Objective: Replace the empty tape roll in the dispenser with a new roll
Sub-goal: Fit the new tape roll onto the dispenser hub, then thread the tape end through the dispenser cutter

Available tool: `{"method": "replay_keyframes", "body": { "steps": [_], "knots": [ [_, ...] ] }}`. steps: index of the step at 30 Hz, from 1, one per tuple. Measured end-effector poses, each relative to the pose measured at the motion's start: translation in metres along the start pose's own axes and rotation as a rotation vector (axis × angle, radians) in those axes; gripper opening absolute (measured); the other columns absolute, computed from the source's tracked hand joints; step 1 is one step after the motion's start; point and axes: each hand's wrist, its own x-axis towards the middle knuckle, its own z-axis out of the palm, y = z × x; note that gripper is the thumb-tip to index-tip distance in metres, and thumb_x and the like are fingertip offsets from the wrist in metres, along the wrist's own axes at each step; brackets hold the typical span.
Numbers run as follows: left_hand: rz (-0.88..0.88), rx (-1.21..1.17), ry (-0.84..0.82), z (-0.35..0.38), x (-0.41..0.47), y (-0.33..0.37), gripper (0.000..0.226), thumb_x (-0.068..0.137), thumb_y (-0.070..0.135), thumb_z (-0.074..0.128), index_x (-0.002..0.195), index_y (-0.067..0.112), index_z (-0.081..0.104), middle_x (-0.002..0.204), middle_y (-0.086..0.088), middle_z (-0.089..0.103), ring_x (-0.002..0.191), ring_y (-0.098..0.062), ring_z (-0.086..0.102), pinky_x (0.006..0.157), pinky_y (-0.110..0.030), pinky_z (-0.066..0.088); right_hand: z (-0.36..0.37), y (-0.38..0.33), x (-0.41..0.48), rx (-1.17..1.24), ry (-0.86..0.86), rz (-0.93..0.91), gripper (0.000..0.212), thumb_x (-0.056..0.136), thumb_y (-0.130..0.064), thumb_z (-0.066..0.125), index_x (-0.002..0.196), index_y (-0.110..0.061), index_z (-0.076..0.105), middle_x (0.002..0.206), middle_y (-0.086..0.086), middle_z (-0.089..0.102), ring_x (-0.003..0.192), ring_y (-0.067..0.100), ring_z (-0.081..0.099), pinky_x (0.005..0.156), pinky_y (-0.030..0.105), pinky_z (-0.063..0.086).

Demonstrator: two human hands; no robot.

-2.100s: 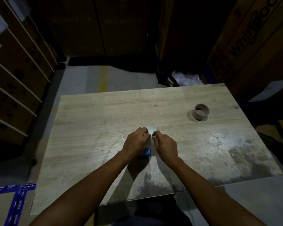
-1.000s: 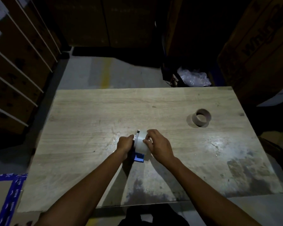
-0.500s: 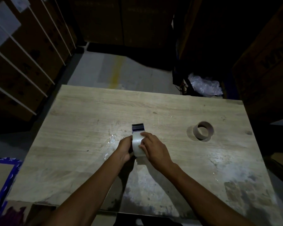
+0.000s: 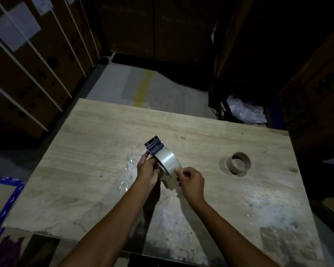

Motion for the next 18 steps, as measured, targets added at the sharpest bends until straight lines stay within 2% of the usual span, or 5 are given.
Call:
{"method": "replay_keyframes", "body": {
  "steps": [6,11,13,16,18],
  "knots": [
    [0.136,0.034,0.033,0.004,-0.012,-0.003,0.056,0.084,-0.016,0.054,0.131,0.015,0.058,0.112,-0.014,0.067,0.083,-0.024,0.066,0.058,-0.031,0.057,0.010,0.005,0.001,0.326,-0.003,0.313,0.021,0.086,-0.028,0.073,0.082,-0.008,0.075,0.068,0.004,0.075,0.066,0.017,0.074,0.065,0.035,0.062],
    [0.196,0.093,0.001,0.005,-0.015,-0.001,0.057,0.082,-0.019,0.053,0.125,0.019,0.055,0.107,-0.013,0.069,0.095,-0.028,0.067,0.071,-0.037,0.057,0.008,-0.003,0.007,0.624,0.037,0.555,0.009,0.080,-0.005,0.076,0.087,0.001,0.072,0.071,0.013,0.075,0.065,0.020,0.074,0.060,0.028,0.060],
    [0.203,0.125,-0.015,0.004,-0.015,0.000,0.059,0.081,-0.019,0.054,0.126,0.019,0.053,0.109,-0.015,0.069,0.095,-0.029,0.067,0.068,-0.036,0.057,0.006,-0.004,0.011,0.688,0.048,0.605,0.009,0.080,0.001,0.075,0.088,0.004,0.071,0.077,0.019,0.074,0.067,0.022,0.073,0.061,0.027,0.060],
    [0.205,0.163,-0.052,0.001,-0.015,0.000,0.063,0.078,-0.020,0.054,0.128,0.018,0.050,0.111,-0.017,0.068,0.092,-0.028,0.067,0.062,-0.035,0.058,0.001,-0.001,0.014,0.657,0.008,0.598,0.003,0.083,0.001,0.072,0.085,0.003,0.071,0.076,0.018,0.073,0.061,0.018,0.070,0.057,0.025,0.059],
    [0.186,0.168,-0.078,-0.001,-0.014,0.000,0.066,0.076,-0.021,0.054,0.128,0.019,0.049,0.113,-0.017,0.067,0.094,-0.031,0.066,0.066,-0.039,0.057,-0.001,0.002,0.015,0.565,-0.022,0.548,0.004,0.084,-0.002,0.069,0.084,0.002,0.072,0.072,0.015,0.072,0.056,0.014,0.066,0.052,0.024,0.054]
  ]
}}
